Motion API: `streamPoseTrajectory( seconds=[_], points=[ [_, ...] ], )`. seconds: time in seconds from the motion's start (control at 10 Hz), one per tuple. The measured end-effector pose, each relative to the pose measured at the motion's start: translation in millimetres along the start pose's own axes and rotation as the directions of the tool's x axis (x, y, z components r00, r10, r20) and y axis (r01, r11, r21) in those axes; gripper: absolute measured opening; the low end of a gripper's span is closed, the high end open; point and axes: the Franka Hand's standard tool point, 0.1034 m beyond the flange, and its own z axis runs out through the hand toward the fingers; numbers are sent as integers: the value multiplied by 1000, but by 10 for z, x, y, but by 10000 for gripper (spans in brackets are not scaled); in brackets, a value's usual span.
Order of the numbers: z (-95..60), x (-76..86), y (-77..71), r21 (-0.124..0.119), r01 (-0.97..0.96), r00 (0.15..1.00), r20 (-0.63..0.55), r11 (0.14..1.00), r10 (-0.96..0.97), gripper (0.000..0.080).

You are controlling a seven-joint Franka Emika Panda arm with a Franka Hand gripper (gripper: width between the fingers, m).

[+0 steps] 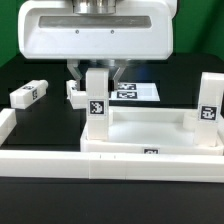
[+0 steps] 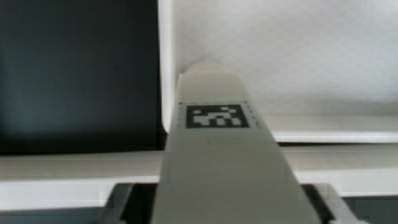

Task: Assemble desk

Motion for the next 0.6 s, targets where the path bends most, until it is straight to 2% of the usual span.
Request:
streamPoseTrajectory(
  seconds=[0.1, 0.4, 0.6],
  points=[
    [0, 0, -1, 1, -32, 999, 0, 999, 32, 288],
    [10, -4, 0, 8, -283, 959, -3, 959, 283, 289],
    [15, -21, -29, 14, -495, 869, 4, 869, 495, 290]
  ],
)
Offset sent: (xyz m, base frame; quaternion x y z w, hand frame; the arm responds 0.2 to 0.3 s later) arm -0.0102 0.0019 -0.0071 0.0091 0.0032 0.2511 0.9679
